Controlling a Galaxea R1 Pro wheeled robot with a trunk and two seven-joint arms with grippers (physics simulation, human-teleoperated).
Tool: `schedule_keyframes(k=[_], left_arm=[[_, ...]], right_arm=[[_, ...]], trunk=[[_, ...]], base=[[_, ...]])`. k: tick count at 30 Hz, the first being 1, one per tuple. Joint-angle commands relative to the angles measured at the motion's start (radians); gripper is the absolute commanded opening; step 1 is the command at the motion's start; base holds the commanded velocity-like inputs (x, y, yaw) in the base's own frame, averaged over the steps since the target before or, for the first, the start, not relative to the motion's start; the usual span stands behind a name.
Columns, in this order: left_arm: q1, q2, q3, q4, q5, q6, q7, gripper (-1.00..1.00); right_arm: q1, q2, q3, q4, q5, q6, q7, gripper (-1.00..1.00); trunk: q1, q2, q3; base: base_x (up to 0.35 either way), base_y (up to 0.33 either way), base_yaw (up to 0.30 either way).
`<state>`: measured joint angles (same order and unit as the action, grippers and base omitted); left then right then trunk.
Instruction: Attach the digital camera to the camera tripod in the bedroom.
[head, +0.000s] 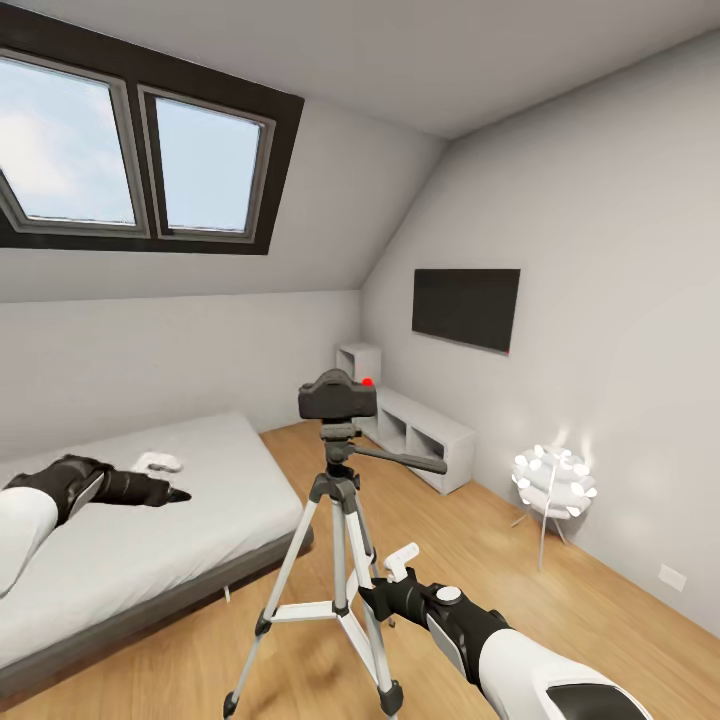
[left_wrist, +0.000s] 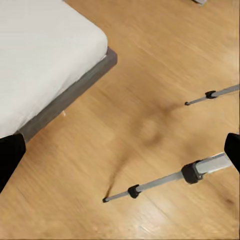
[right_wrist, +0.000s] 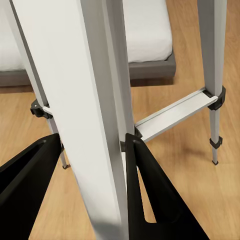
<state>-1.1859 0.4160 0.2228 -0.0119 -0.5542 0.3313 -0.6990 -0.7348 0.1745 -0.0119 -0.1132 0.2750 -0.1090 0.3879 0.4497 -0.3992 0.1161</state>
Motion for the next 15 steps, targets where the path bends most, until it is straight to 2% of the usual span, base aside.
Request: schedule_keyframes(k=[1,3,4,5,7,8,9,10,12,15], left_arm=[[0.034,-0.002,0.018,0.001,0.000,0.006,0.026,1.00],[0.154,-0.011,0.020,0.007,0.029,-0.004,0.105,1.00],[0.213,-0.021,0.020,0.009,0.055,-0.012,0.127,1.00],[0.245,-0.027,0.020,0.010,0.071,-0.018,0.134,1.00],[0.383,-0.054,0.020,0.010,0.141,-0.067,0.154,1.00],[0.416,-0.061,0.020,0.010,0.159,-0.086,0.158,1.00],[0.478,-0.073,0.020,0.010,0.192,-0.128,0.163,1.00],[0.508,-0.078,0.020,0.010,0.208,-0.150,0.165,1.00],[0.619,-0.093,0.020,0.010,0.267,-0.230,0.171,1.00],[0.710,-0.105,0.020,0.011,0.331,-0.278,0.191,1.00]], right_arm=[[0.000,0.000,0.021,0.001,0.010,-0.003,0.000,-1.00],[0.000,0.000,0.021,0.001,0.009,-0.002,0.000,-1.00],[0.000,0.000,0.021,0.001,0.009,-0.002,0.000,-1.00],[0.000,0.000,0.021,0.001,0.009,-0.002,0.000,-1.00],[0.000,0.000,0.021,0.002,0.009,-0.002,0.000,-1.00],[0.000,0.000,0.021,0.002,0.009,-0.002,0.000,-1.00],[0.000,0.000,0.021,0.002,0.009,-0.002,0.000,-1.00],[0.000,0.000,0.021,0.002,0.009,-0.002,0.000,-1.00],[0.000,0.000,0.021,0.002,0.009,-0.001,0.000,-1.00],[0.000,0.000,0.021,0.003,0.009,0.001,0.000,-1.00]], trunk=[[0.000,-0.001,0.000],[0.000,-0.001,0.000],[0.000,-0.001,0.000],[0.000,-0.001,0.000],[0.000,-0.001,0.000],[0.000,-0.001,0.000],[0.000,-0.001,0.000],[0.000,-0.001,0.000],[0.000,-0.001,0.000],[0.000,-0.001,0.000]], base=[[0.000,0.000,0.000],[0.000,0.000,0.000],[0.000,0.000,0.000],[0.000,0.000,0.000],[0.000,0.000,0.000],[0.000,0.000,0.000],[0.000,0.000,0.000],[0.000,0.000,0.000],[0.000,0.000,0.000],[0.000,0.000,0.000]])
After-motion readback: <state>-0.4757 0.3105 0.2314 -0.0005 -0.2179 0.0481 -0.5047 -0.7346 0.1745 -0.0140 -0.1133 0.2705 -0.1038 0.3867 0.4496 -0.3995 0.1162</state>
